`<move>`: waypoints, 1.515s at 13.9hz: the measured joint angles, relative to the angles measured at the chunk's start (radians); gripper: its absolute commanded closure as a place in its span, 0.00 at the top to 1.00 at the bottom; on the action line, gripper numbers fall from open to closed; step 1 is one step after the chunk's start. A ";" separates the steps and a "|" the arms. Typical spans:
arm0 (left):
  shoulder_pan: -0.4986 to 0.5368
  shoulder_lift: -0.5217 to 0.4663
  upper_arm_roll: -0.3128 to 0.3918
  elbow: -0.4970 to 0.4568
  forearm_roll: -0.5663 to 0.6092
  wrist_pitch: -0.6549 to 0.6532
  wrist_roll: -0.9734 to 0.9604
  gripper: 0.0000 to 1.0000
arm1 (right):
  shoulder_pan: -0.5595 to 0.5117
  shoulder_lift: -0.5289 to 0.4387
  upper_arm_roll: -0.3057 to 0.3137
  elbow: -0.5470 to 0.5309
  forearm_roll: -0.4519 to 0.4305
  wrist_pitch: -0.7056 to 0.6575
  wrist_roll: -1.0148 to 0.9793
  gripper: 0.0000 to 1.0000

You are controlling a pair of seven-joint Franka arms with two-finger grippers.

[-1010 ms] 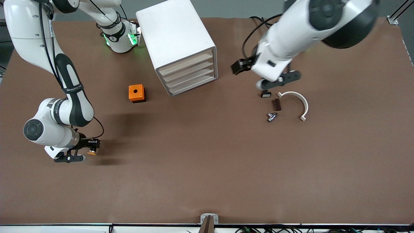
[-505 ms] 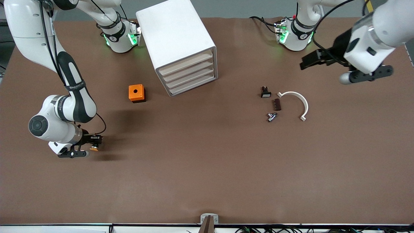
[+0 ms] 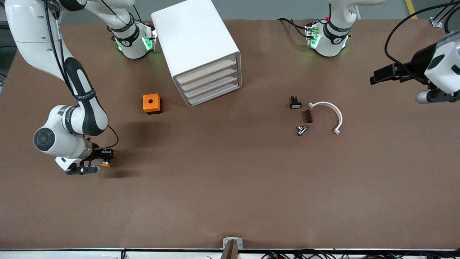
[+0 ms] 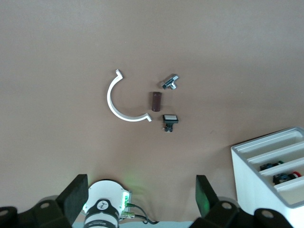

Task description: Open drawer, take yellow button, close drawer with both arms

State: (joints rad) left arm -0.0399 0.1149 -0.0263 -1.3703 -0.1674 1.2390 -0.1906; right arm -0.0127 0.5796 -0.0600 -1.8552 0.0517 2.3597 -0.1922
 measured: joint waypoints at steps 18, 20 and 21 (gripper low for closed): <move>-0.041 -0.296 0.102 -0.450 0.108 0.381 0.121 0.99 | 0.000 -0.261 -0.012 0.124 0.000 -0.501 0.063 1.00; -0.040 -0.256 0.103 -0.347 0.108 0.387 0.121 0.99 | 0.000 -0.345 -0.014 0.127 0.000 -0.586 0.067 1.00; -0.041 -0.219 0.103 -0.285 0.108 0.387 0.121 0.99 | 0.000 -0.381 -0.015 0.127 0.000 -0.620 0.068 1.00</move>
State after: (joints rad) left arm -0.0810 -0.1044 0.0765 -1.6553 -0.0591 1.6265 -0.0692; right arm -0.0130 0.1989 -0.0749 -1.7280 0.0513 1.7395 -0.1244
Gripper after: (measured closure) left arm 0.004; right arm 0.000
